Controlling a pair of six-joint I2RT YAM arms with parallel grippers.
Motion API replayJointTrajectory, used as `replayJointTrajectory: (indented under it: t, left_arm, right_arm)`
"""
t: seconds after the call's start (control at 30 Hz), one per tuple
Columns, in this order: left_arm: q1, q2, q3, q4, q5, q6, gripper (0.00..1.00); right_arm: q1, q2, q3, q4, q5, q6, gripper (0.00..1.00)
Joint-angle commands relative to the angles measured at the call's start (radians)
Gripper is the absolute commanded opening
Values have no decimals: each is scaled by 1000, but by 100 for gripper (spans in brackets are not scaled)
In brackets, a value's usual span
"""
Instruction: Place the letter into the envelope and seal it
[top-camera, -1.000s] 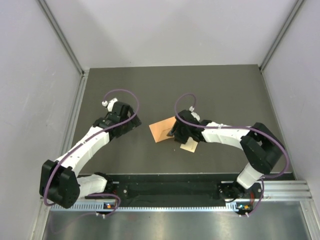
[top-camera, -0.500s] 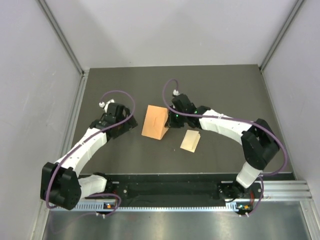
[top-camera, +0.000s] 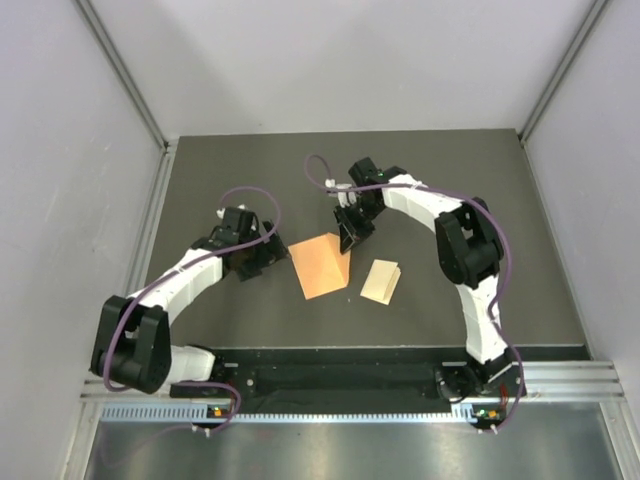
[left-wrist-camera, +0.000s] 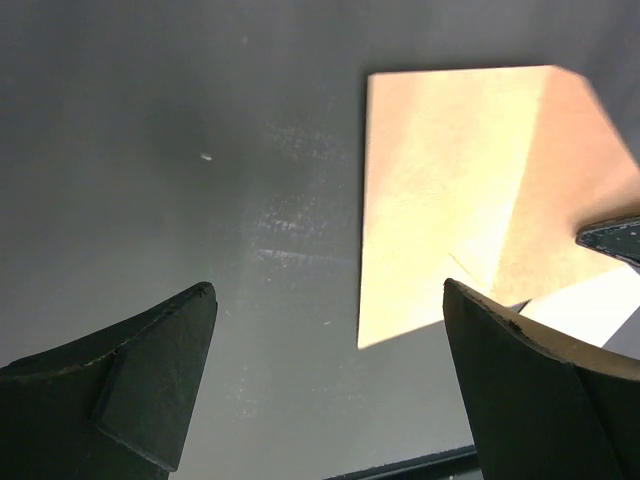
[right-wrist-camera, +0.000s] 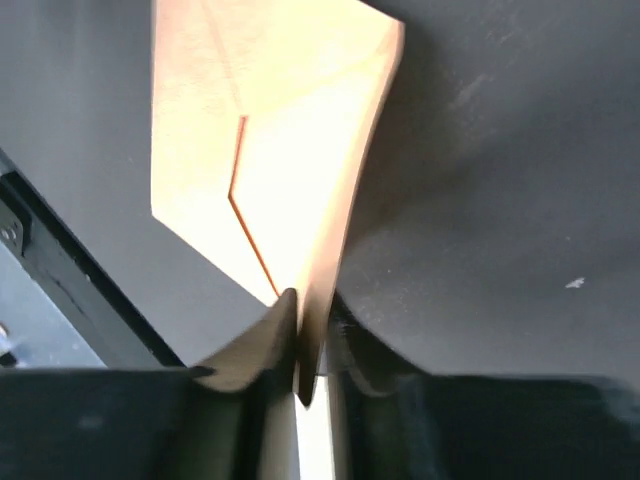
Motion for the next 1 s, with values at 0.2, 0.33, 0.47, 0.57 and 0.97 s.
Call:
replayJointTrajectory:
  t: [0.2, 0.33, 0.47, 0.57, 0.97]
  left_arm:
    - [2, 40, 26, 71, 72, 19, 99]
    - [1, 33, 21, 71, 86, 18, 99]
    - [-1, 13, 3, 87, 103, 13, 99]
    - [-4, -3, -6, 95, 109, 13, 99]
    - [-13, -18, -39, 123, 180, -2, 99]
  right_arm:
    - [-26, -214, 9, 12, 139, 125, 78]
    - [-37, -469, -248, 144, 339, 317, 90]
    - [-72, -703, -549, 239, 503, 506, 98]
    - [-97, -835, -807, 353, 464, 645, 94]
    - [-100, -747, -973, 648, 404, 823, 61]
